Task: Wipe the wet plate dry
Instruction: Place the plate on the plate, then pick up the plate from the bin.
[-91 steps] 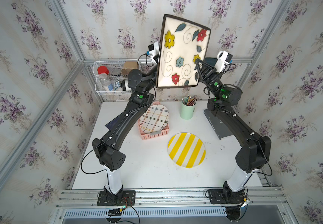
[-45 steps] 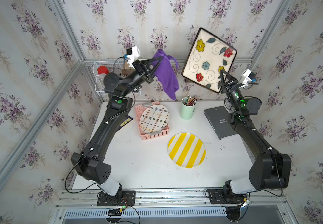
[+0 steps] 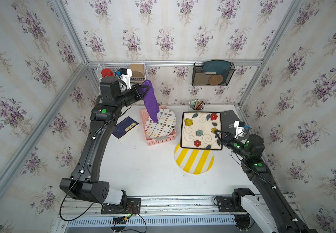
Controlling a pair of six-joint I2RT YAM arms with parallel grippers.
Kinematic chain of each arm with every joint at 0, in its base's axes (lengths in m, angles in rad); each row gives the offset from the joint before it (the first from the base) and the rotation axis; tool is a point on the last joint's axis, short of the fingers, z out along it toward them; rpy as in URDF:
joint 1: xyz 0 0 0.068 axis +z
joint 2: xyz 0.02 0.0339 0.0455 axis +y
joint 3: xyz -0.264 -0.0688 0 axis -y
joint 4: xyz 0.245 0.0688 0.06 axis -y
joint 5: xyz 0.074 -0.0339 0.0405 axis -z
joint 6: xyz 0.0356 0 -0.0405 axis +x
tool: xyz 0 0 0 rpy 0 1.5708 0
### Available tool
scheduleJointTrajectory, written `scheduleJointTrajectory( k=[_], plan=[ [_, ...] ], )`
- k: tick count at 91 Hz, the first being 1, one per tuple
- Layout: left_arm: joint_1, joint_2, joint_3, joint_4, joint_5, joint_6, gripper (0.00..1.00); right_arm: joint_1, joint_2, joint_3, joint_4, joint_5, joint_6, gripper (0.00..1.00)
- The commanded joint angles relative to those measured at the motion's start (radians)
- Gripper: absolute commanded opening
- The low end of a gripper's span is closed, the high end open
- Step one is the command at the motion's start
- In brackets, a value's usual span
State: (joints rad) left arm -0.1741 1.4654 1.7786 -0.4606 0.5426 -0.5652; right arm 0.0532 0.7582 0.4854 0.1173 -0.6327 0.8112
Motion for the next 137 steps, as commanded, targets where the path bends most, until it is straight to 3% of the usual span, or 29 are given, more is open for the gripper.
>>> scheduleJointTrajectory(
  k=[1, 41, 52, 58, 63, 73, 82, 92, 100, 108, 126, 137],
  plan=[
    [-0.001, 0.003, -0.007, -0.018, -0.031, 0.101, 0.00, 0.002, -0.015, -0.080, -0.015, 0.004, -0.100, 0.00],
    [-0.001, -0.008, -0.061, 0.042, -0.012, 0.047, 0.00, 0.079, 0.203, -0.293, 0.251, 0.096, -0.104, 0.00],
    [-0.001, -0.007, -0.063, 0.042, -0.017, 0.051, 0.00, 0.096, 0.265, -0.307, 0.221, 0.147, -0.126, 0.29],
    [-0.001, -0.006, -0.065, 0.042, -0.017, 0.051, 0.00, 0.096, 0.278, -0.289, 0.157, 0.197, -0.147, 0.54],
    [-0.001, -0.007, -0.068, 0.042, -0.017, 0.051, 0.00, 0.096, 0.278, -0.255, 0.090, 0.253, -0.174, 0.73],
    [-0.001, -0.010, -0.072, 0.040, -0.017, 0.052, 0.00, 0.097, 0.265, -0.120, -0.054, 0.355, -0.229, 0.99],
    [-0.001, -0.008, -0.069, 0.035, -0.018, 0.056, 0.00, 0.097, 0.259, 0.017, -0.113, 0.435, -0.249, 1.00],
    [-0.001, -0.007, -0.068, 0.032, -0.018, 0.061, 0.00, 0.153, 0.344, 0.167, -0.017, 0.369, -0.262, 0.91],
    [-0.001, 0.001, -0.070, 0.030, -0.018, 0.064, 0.00, 0.299, 0.504, 0.341, -0.002, 0.372, -0.313, 0.87],
    [-0.002, 0.001, -0.073, 0.028, -0.019, 0.064, 0.00, 0.372, 0.708, 0.470, 0.019, 0.359, -0.283, 0.82],
    [-0.001, -0.031, -0.118, 0.048, -0.025, 0.045, 0.00, 0.400, 1.085, 0.727, 0.078, 0.354, -0.219, 0.79],
    [-0.002, -0.044, -0.146, 0.066, -0.025, 0.023, 0.00, 0.405, 1.215, 0.876, 0.063, 0.313, -0.206, 0.72]
  ],
)
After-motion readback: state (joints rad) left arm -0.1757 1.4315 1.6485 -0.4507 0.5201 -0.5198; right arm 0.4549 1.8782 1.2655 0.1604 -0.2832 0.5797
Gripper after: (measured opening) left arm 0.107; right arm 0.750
